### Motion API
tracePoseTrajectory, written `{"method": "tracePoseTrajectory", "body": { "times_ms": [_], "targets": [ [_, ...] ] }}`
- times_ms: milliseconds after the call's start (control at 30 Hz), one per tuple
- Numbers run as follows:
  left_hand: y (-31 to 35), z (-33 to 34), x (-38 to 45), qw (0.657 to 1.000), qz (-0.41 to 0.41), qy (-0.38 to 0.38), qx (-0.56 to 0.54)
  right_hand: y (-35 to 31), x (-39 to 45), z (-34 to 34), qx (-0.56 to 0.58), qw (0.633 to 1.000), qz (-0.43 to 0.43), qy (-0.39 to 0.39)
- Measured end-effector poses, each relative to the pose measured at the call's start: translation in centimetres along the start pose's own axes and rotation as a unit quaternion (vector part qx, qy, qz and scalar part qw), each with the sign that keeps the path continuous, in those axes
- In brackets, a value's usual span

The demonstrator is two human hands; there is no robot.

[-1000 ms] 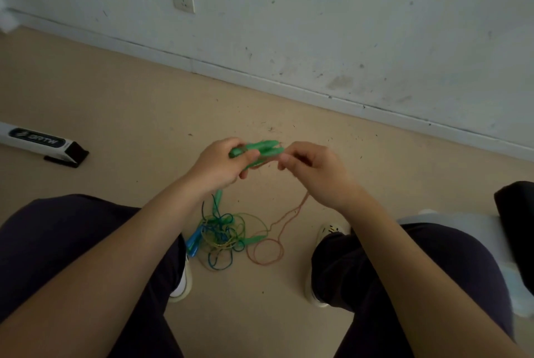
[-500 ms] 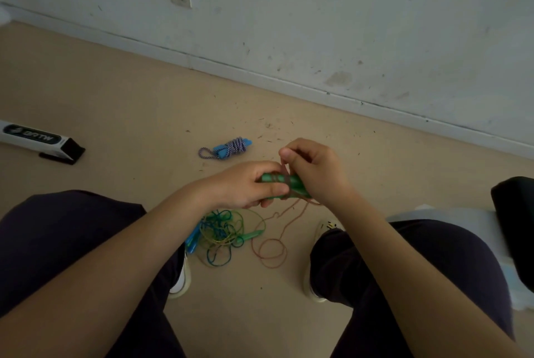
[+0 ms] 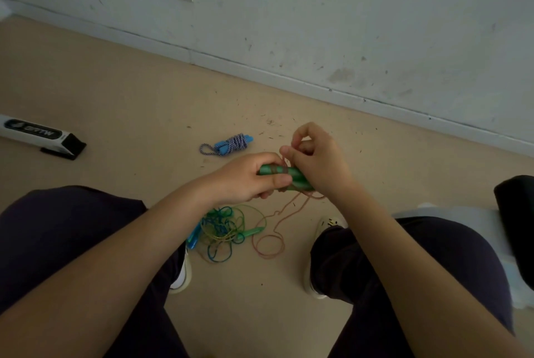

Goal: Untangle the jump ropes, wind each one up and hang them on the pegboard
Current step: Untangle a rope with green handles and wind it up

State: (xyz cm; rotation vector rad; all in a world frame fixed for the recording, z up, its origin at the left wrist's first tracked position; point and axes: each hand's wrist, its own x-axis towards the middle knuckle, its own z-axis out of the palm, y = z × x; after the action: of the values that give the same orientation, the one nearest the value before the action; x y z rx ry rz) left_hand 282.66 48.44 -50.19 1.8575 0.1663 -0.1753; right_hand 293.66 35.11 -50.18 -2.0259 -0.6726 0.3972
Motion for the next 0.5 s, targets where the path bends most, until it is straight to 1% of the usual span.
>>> {"method": "tracePoseTrajectory", "body": {
  "times_ms": [67, 133, 233, 300, 400, 500],
  "targets": [
    [-0.3, -0.2, 0.1, 1.000, 0.003, 0.005, 0.011, 0.3, 0.3, -0.5, -0.037, 0.999, 0.017, -0.012],
    [-0.6, -0.5, 0.2, 1.000, -0.002, 0.018, 0.013, 0.4, 0.5, -1.1, -0.040, 0.998, 0.030, -0.029],
    [-0.6, -0.9, 0.3, 0.998, -0.008, 0.053, -0.030, 0.1, 0.3, -1.5, 0.005, 0.996, 0.051, -0.072],
    [-0.7, -1.1, 0.4, 0.995, -0.017, 0.074, -0.065, -0.3, 0.0, -1.4, 0.031, 0.993, 0.044, -0.101],
    [-1.0, -1.1, 0.6, 0.993, -0.033, 0.091, -0.073, -0.4, -0.2, -1.5, 0.060, 0.989, 0.048, -0.128],
    [-1.2, -1.4, 0.8, 0.989, -0.041, 0.106, -0.091, 0.0, -0.1, -1.6, 0.134, 0.978, 0.073, -0.144]
  ]
}}
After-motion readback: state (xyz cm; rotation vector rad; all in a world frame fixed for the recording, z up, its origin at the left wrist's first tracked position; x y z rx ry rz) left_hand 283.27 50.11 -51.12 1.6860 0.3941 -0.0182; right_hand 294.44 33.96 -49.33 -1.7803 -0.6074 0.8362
